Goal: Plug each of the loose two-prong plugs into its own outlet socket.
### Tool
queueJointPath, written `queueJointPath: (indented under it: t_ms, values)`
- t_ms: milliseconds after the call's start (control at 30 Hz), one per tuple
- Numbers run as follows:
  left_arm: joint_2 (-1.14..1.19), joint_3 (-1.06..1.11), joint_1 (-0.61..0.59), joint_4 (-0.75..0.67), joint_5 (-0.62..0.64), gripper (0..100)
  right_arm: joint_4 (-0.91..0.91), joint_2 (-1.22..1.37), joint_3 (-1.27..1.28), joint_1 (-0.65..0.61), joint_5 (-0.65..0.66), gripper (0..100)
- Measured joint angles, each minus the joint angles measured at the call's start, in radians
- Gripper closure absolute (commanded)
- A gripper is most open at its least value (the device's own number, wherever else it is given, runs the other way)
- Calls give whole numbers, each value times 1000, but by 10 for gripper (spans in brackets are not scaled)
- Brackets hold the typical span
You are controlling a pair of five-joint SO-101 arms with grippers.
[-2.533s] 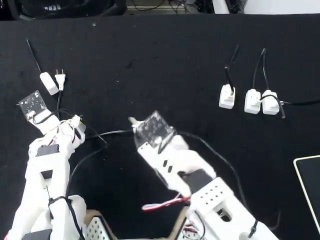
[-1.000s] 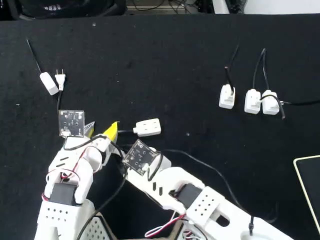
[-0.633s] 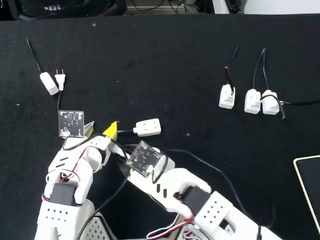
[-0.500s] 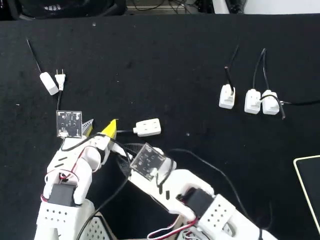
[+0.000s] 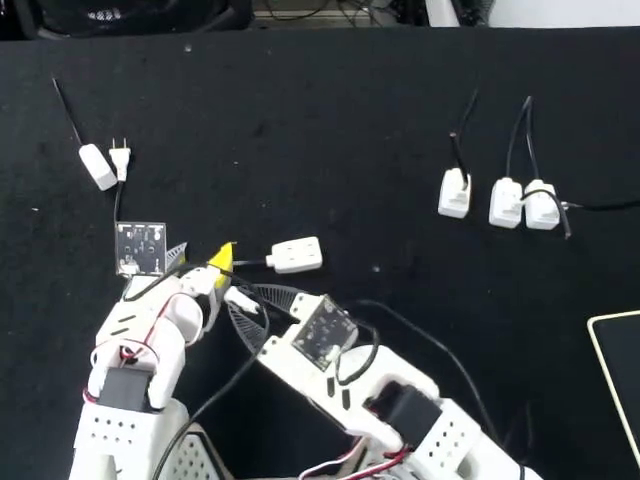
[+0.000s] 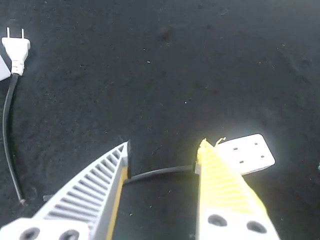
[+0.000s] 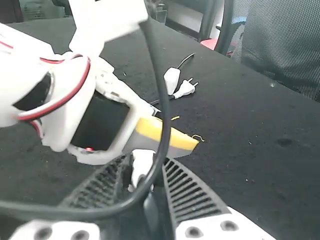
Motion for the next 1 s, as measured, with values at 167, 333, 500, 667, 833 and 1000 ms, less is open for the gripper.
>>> queueJointPath:
  t_ms: [167, 333, 500, 667, 833, 1000]
  values:
    - [2, -5, -12, 2, 0, 780, -2, 12, 0, 0, 6, 988]
    - [6, -34, -133, 3, 11, 780, -3, 77, 2, 69, 21, 988]
    - [6, -48, -256, 3, 97, 780, 46, 183, -18, 149, 32, 988]
    - [6, -44, -321, 3, 137, 780, 157, 382, -192, 245, 32, 988]
    - [5, 2, -319, -9, 144, 780, 212, 664, -405, 321, 32, 988]
    - [5, 48, -322, -57, 144, 780, 267, 964, -624, 362, 32, 988]
